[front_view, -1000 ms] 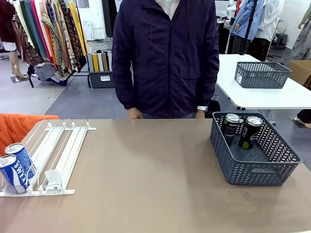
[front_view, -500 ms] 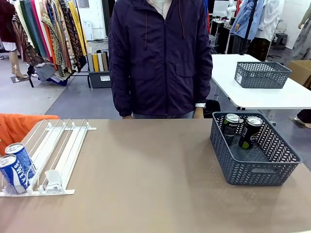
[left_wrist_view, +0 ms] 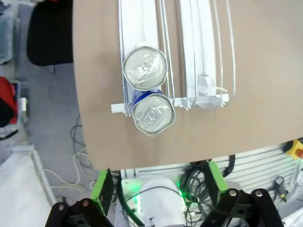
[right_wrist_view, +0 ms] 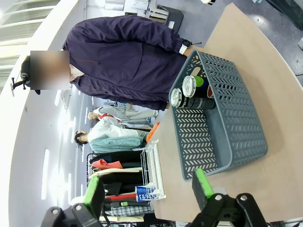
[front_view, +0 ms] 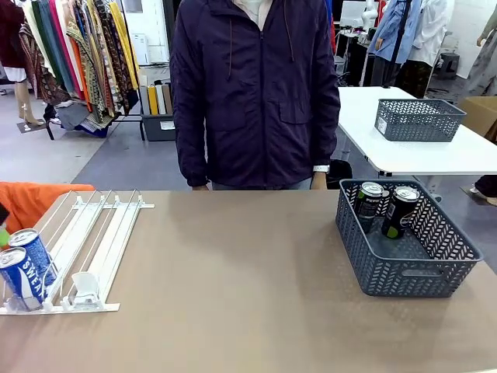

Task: Retrieve and store the cans from the dispenser.
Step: Pick up one can from the Automatic Can Dispenser and place it in the middle of the table.

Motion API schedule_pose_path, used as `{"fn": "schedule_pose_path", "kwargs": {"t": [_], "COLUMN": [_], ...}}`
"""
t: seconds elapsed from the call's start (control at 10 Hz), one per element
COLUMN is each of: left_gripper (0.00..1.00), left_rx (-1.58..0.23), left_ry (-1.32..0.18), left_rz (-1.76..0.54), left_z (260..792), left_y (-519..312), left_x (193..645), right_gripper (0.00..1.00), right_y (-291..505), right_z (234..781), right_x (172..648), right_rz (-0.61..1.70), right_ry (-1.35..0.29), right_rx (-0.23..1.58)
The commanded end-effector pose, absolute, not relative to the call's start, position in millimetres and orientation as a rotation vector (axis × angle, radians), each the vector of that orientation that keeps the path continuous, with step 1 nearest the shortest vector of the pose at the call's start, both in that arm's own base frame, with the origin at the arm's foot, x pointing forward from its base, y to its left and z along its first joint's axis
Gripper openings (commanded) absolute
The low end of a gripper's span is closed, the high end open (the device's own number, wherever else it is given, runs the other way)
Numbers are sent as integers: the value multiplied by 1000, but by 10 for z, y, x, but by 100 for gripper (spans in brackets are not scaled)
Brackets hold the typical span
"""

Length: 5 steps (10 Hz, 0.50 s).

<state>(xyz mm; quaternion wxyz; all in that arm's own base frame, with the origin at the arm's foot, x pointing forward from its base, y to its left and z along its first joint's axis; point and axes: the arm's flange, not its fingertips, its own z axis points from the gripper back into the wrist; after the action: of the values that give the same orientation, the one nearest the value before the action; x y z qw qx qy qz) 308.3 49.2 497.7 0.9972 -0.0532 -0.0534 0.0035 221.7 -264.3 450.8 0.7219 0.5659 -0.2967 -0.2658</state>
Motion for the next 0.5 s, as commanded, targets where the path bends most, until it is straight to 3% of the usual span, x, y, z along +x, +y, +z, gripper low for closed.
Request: {"fn": "schedule_pose_path", "kwargs": {"t": [0.0, 0.4], "left_gripper": [100, 100], "left_rx": [-161, -130], "left_ry": [-145, -115], "left_rz": [53, 8], "left_z": [4760, 4387], "left_y": [485, 218], "left_x": [2998, 3123], "right_gripper": [100, 100], "right_y": [-2661, -2661], "right_z": [4518, 4518], "right_x": [2220, 2220], "right_rz": [-561, -561], "right_ry": [-672, -672], "right_rx": [1244, 1244]}}
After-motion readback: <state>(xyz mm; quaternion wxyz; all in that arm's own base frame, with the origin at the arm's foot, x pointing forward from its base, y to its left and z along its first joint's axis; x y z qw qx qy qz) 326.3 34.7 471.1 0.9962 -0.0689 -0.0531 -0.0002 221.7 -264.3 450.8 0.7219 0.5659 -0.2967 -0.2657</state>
